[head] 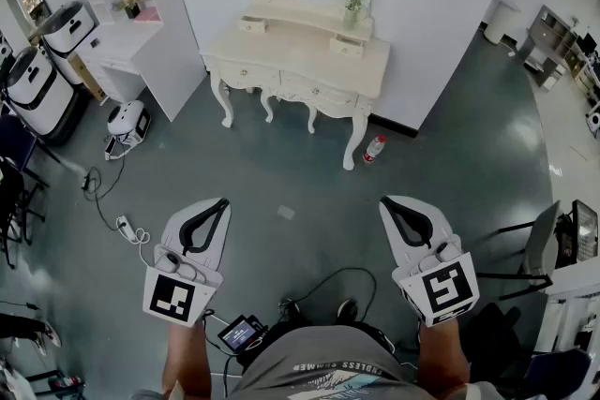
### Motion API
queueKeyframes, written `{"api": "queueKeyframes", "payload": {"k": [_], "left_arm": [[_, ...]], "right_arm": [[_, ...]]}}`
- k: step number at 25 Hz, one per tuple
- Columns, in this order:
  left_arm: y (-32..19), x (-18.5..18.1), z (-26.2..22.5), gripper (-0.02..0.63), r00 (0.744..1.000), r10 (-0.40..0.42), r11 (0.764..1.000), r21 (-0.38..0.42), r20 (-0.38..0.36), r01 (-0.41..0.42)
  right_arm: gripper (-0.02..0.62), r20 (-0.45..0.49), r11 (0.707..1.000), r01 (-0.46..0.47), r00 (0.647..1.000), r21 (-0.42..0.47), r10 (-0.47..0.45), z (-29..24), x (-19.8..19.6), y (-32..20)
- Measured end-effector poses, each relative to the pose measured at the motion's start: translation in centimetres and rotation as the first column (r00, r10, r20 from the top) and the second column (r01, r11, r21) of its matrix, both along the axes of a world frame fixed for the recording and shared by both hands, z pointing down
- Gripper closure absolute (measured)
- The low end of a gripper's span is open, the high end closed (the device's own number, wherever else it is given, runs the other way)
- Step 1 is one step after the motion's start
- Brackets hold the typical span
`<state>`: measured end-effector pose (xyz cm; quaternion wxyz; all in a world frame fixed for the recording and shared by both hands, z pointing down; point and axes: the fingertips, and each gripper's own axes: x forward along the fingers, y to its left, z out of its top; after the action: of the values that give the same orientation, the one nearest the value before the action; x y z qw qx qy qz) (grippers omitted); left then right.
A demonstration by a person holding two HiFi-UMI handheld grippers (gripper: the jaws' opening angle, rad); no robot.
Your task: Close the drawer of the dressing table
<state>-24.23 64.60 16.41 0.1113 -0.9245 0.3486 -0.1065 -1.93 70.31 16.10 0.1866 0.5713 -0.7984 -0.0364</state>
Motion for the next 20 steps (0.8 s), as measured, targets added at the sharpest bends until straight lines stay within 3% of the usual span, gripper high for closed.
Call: {"api": "queueKeyframes", "payload": {"k": [12,20], "left_arm": [[-1.9,-4.2,0.0,0.603,0.999,0.016,1.000,0.006,-0.032,-0.016],[-2.8,-5.9,0.1,0.603,0.998,0.021,1.000,0.006,-0.058,-0.021]], "right_arm": [[0.598,-0.012,1.000,-0.009,1.000,-0.008,0.009,-0.3,-4.5,-1.9],[0.597,0.034,1.000,0.020,0.999,0.015,-0.020,-1.4,-7.1,-3.7]]}}
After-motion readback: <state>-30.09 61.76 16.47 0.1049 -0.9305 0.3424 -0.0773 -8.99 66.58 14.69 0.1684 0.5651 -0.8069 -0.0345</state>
